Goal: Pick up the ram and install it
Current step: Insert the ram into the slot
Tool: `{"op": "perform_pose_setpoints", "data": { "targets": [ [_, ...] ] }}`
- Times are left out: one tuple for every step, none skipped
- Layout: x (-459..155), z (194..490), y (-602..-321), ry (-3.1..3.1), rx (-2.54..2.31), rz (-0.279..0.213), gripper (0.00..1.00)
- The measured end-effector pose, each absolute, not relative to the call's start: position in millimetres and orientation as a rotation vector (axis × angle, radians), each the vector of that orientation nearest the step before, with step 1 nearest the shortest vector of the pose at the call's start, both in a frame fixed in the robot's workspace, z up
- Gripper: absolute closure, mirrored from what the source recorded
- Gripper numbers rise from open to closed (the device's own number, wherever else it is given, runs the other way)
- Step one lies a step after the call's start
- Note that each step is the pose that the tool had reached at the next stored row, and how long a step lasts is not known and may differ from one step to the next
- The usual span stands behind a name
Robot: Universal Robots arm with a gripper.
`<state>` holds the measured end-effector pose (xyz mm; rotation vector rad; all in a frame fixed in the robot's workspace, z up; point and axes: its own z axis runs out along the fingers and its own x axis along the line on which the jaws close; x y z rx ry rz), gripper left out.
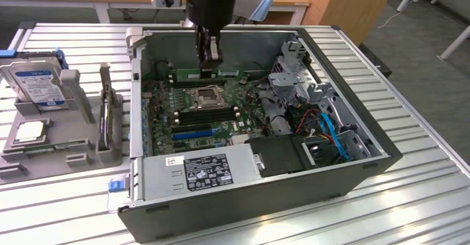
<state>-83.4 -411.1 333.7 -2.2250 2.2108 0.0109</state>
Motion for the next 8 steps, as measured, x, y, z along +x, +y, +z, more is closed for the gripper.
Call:
{"op": "perform_pose_setpoints", "data": {
  "targets": [
    [-83.4, 332.0, -411.1, 2.211, -2.225, 0.011, 0.86],
    [-83.3, 330.2, -411.0, 2.211, -2.225, 0.011, 0.86],
    [-83.4, 328.3, -410.8, 2.211, -2.225, 0.011, 0.86],
    [-83.4, 326.5, -410.4, 2.211, -2.225, 0.011, 0.86],
    [-83.4, 324.7, -409.9, 2.211, -2.225, 0.011, 0.86],
    [-83.4, 322.9, -409.4, 2.211, -2.225, 0.011, 0.86],
    [-83.4, 321.1, -408.9, 2.211, -2.225, 0.011, 0.86],
    [-83.4, 319.2, -408.4, 2.211, -2.225, 0.011, 0.86]
  ]
}}
